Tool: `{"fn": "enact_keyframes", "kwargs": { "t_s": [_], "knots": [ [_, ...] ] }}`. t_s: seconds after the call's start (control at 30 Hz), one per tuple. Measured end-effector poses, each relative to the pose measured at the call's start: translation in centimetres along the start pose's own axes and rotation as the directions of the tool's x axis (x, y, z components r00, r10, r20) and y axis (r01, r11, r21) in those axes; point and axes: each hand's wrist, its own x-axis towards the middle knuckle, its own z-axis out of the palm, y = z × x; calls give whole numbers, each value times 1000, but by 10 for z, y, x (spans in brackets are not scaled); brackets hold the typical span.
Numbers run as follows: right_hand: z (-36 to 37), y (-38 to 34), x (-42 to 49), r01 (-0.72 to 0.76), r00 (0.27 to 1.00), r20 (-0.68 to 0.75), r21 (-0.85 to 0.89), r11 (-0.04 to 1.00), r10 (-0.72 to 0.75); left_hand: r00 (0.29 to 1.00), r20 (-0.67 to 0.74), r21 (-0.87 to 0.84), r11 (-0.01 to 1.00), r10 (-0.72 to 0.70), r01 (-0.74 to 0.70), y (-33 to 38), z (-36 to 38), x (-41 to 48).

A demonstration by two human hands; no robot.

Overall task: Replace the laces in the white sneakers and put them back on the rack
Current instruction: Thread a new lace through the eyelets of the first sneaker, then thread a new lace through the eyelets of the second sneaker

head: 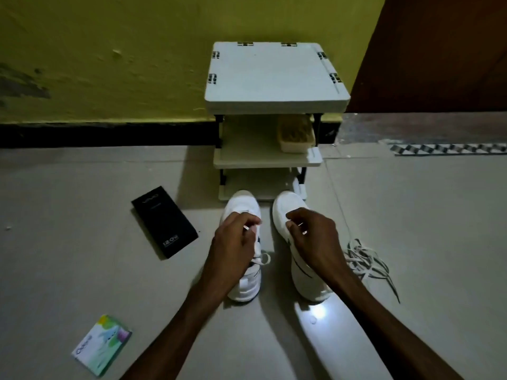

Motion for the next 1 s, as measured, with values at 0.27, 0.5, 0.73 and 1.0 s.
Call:
{"fn": "enact_keyframes", "kwargs": {
  "t_s": [0.27, 0.5, 0.73, 1.0],
  "knots": [
    [-17, 67, 11, -29, 925, 346, -349, 937, 157, 912, 399, 114, 992, -93, 51, 28, 73, 22],
    [-15, 92, -28, 17, 971, 238, -132, 991, 15, 926, 370, 167, 986, -68, 6, 37, 75, -5],
    [-20, 87, -99, -56, 971, 228, -56, 997, 67, 897, 434, 317, 946, -79, -71, 53, 58, -46],
    [-51, 129, -85, -266, 960, 131, 137, 954, 249, 910, 384, 238, 936, 153, -257, 72, 77, -41]
  ]
}}
